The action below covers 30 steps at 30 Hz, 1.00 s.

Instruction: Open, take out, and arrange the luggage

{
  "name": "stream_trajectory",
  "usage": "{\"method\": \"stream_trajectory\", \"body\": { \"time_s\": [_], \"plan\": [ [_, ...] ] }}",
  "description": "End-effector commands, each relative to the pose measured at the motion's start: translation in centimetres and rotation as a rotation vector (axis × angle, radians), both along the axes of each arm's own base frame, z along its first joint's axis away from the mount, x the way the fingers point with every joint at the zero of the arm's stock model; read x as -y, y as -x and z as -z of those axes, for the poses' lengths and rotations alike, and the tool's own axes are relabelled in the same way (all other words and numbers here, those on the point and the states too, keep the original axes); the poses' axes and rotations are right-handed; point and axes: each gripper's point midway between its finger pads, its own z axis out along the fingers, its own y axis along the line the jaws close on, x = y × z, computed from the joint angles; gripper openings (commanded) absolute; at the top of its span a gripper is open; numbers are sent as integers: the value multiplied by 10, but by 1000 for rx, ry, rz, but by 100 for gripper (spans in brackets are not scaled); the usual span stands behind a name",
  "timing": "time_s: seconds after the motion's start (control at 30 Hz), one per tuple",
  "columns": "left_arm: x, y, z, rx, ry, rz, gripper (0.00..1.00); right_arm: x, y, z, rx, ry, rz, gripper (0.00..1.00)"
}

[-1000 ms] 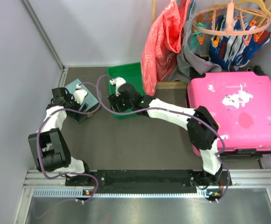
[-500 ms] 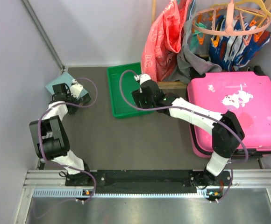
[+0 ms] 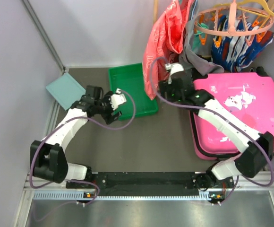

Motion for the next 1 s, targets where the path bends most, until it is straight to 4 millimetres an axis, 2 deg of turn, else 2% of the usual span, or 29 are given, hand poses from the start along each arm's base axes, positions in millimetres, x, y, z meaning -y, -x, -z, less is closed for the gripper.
{"method": "stream_trajectory", "body": {
  "time_s": [0.0, 0.03, 0.1, 0.13, 0.2, 0.23, 0.27, 0.3, 0.33, 0.37, 0.4, 0.43, 0.5, 0.53, 0.57, 0.6, 0.63, 0.67, 0.7, 0.77, 0.8, 0.83, 0.87, 0.93, 0.97],
  "plan": [
    [36, 15, 21, -50, -23, 108, 88, 84, -2, -18, 3, 6, 182, 75],
    [39, 11, 24, -38, -48, 109, 89, 96, -1, -26, 10, -18, 197, 75],
    [54, 11, 36, -47, -82, 154, 89, 121, 0, -24, -2, -20, 251, 76],
    [59, 8, 39, -44, -92, 165, 89, 145, -1, -30, 14, -30, 312, 76],
    [66, 3, 56, -60, -134, 170, 89, 166, 1, -32, 13, -34, 358, 80],
    [71, 1, 59, -56, -152, 175, 89, 186, 0, -34, 19, -41, 409, 81],
    [69, -4, 71, -69, -190, 159, 89, 200, 2, -40, 36, -50, 439, 82],
    [68, -8, 75, -64, -206, 147, 89, 212, 2, -44, 45, -60, 471, 83],
    [69, -14, 75, -60, -217, 138, 85, 240, 2, -47, 53, -72, 540, 84],
    [65, -18, 84, -76, -248, 108, 82, 255, 3, -54, 71, -87, 585, 86],
    [62, -23, 82, -78, -267, 88, 77, 266, 3, -58, 80, -106, 607, 87],
    [61, -24, 83, -90, -279, 78, 62, 298, 5, -60, 91, -114, 690, 88],
    [53, -27, 88, -108, -322, 45, 49, 323, -1, -65, 107, -152, 730, 89],
    [50, -25, 89, -120, -336, 41, 38, 339, -1, -66, 110, -155, 772, 89],
    [46, -23, 90, -124, -349, 39, 33, 365, 2, -74, 130, -174, 832, 89],
    [41, -23, 90, -124, -371, 26, 28, 380, -4, -65, 106, -185, 870, 89],
    [37, -20, 92, -137, -387, 21, 24, 393, -5, -66, 109, -196, 905, 89],
    [34, -19, 91, -141, -393, 13, 15, 412, -5, -71, 127, -206, 957, 89],
    [30, -19, 90, -144, -403, 0, 11, 423, -10, -62, 111, -197, 988, 89],
    [20, -19, 87, -150, -406, -27, 6, 445, -16, -63, 128, -161, 1036, 89],
    [14, -18, 89, -152, -415, -36, 6, 458, -14, -62, 124, -147, 1072, 89],
    [3, -22, 89, -139, -439, -60, 5, 467, -17, -47, 76, -139, 1095, 89],
    [-1, -26, 87, -120, -440, -69, 3, 475, -18, -52, 84, -138, 1116, 89],
    [-16, -27, 88, -117, -476, -90, 2, 491, -19, -38, 46, -166, 1144, 89],
    [-19, -28, 84, -106, -480, -75, 3, 496, -20, -40, 47, -174, 1152, 89]
  ]
}}
